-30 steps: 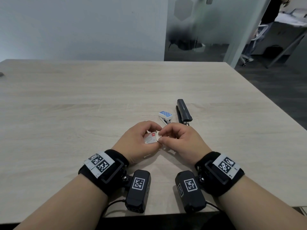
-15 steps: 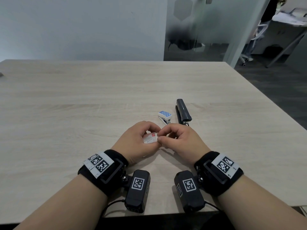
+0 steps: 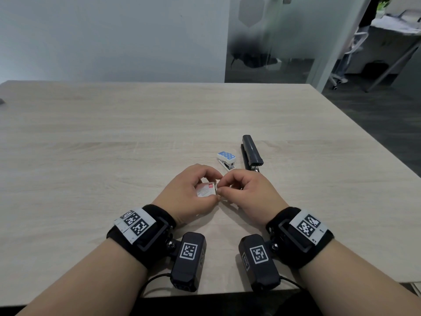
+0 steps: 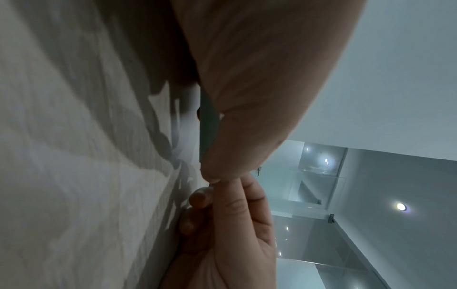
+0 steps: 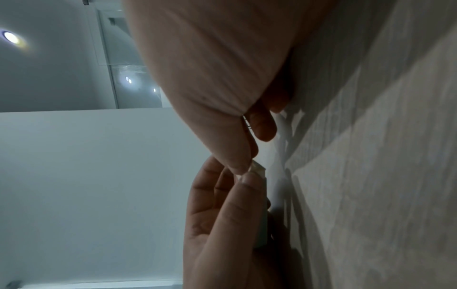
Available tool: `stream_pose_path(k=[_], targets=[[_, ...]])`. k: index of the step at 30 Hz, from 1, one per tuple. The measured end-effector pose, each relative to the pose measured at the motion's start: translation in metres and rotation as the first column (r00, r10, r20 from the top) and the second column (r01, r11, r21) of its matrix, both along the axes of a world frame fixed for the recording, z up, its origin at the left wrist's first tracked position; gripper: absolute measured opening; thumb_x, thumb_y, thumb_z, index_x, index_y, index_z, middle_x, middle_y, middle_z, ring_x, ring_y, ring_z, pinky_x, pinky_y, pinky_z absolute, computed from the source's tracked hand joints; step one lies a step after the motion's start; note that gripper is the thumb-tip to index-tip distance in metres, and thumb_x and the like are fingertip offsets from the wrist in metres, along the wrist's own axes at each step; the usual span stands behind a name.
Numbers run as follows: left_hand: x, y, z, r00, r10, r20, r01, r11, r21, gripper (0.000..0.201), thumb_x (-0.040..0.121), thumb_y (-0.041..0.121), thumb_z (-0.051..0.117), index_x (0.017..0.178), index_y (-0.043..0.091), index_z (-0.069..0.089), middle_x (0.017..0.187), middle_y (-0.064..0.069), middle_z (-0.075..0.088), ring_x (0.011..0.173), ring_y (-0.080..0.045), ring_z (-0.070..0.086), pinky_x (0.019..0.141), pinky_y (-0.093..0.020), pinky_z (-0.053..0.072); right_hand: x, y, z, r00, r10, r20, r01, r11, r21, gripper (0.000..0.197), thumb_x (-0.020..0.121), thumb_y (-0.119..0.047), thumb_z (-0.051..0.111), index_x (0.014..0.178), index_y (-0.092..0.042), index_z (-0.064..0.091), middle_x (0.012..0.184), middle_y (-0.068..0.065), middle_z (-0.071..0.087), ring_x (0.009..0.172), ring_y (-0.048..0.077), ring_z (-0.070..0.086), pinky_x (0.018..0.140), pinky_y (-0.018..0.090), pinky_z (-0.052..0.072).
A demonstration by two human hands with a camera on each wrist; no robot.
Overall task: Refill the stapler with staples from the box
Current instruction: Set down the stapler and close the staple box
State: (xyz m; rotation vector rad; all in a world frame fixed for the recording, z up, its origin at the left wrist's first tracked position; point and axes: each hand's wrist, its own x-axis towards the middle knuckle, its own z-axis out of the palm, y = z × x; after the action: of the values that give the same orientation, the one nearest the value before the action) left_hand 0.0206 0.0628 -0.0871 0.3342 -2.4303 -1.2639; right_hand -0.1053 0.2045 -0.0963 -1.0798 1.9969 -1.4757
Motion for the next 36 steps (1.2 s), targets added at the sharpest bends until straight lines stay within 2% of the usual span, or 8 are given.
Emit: stream_pose_path(k=[5,11,14,18,21,26,31,36], targets=[[-0.001,-0.001,-0.002,0.999,-0.039,0.016,0.04,0.999,-0.034,0.044,0.072,0.015,0.077,0.103,0.043,0.061,0.111,0.006,0.062,0.089,0.003,0.055,0.076,-0.009,0.042,0.0,0.0,-0.001,1.0,0.02,-0.01,-0.02,1.0,0.01,0.013,0.085,-0.011,0.078,0.077,-0.023,0.077,0.062,-0.019,0.065,0.059,0.0,0.055,0.064,0.02,0.044],[-0.003,0.0,-0.002,0.997,-0.06,0.046,0.063,0.996,-0.069,0.036,0.069,0.042,0.076,0.101,0.048,0.06,0.104,0.015,0.06,0.101,0.0,0.056,0.081,-0.012,0.041,0.002,-0.002,-0.002,0.992,0.036,0.118,-0.031,0.998,-0.046,0.016,0.085,-0.014,0.071,0.085,-0.026,0.081,0.083,-0.005,0.078,0.078,0.009,0.07,0.078,0.029,0.052],[-0.005,0.002,-0.004,0.999,0.035,0.016,-0.034,0.998,-0.058,0.028,0.074,0.037,0.07,0.1,0.045,0.061,0.098,0.014,0.061,0.088,-0.001,0.057,0.077,-0.018,0.044,0.006,0.0,0.002,0.982,0.036,0.183,-0.018,0.995,-0.099,0.025,0.093,-0.004,0.065,0.085,-0.023,0.079,0.077,-0.002,0.076,0.065,0.008,0.063,0.065,0.023,0.049],[-0.006,-0.004,-0.008,0.987,0.148,0.058,-0.141,0.984,-0.111,0.034,0.074,0.024,0.067,0.104,0.037,0.059,0.109,0.013,0.051,0.089,0.004,0.052,0.08,-0.015,0.04,0.003,0.01,0.01,0.967,-0.248,0.061,0.256,0.93,-0.263,0.023,0.093,-0.004,0.065,0.085,-0.024,0.076,0.071,-0.009,0.069,0.063,0.008,0.057,0.057,0.021,0.047],[-0.006,-0.011,-0.007,0.965,0.222,0.137,-0.202,0.968,-0.146,0.04,0.075,0.023,0.07,0.109,0.04,0.056,0.118,0.011,0.043,0.103,-0.011,0.052,0.091,-0.025,0.042,-0.014,0.016,0.01,0.86,-0.508,0.041,0.486,0.792,-0.369,0.028,0.091,-0.006,0.062,0.082,-0.032,0.068,0.077,-0.008,0.064,0.068,0.009,0.055,0.063,0.019,0.045],[-0.017,-0.021,-0.001,0.957,0.252,0.143,-0.224,0.957,-0.185,0.044,0.078,0.02,0.07,0.114,0.041,0.055,0.123,0.008,0.042,0.109,-0.011,0.052,0.095,-0.024,0.042,-0.029,0.016,0.002,0.825,-0.563,-0.052,0.542,0.813,-0.212,0.024,0.087,-0.015,0.065,0.095,-0.038,0.065,0.103,-0.013,0.057,0.092,0.014,0.055,0.079,0.027,0.047],[-0.036,-0.035,0.006,0.971,0.203,0.128,-0.172,0.96,-0.221,0.049,0.081,0.003,0.063,0.121,0.031,0.061,0.127,0.009,0.044,0.108,-0.003,0.047,0.081,0.008,0.025,-0.031,0.01,0.001,0.854,-0.508,-0.116,0.51,0.86,-0.014,0.027,0.084,-0.037,0.063,0.11,-0.04,0.067,0.113,-0.016,0.056,0.093,0.015,0.062,0.092,0.04,0.054],[-0.047,-0.043,0.004,0.974,0.159,0.162,-0.134,0.979,-0.151,0.059,0.081,-0.007,0.053,0.119,0.037,0.058,0.134,0.012,0.048,0.121,-0.006,0.047,0.1,-0.013,0.032,-0.034,0.009,0.0,0.858,-0.497,-0.129,0.506,0.862,0.041,0.031,0.087,-0.049,0.061,0.117,-0.043,0.063,0.116,-0.019,0.062,0.089,0.008,0.067,0.094,0.043,0.054]])
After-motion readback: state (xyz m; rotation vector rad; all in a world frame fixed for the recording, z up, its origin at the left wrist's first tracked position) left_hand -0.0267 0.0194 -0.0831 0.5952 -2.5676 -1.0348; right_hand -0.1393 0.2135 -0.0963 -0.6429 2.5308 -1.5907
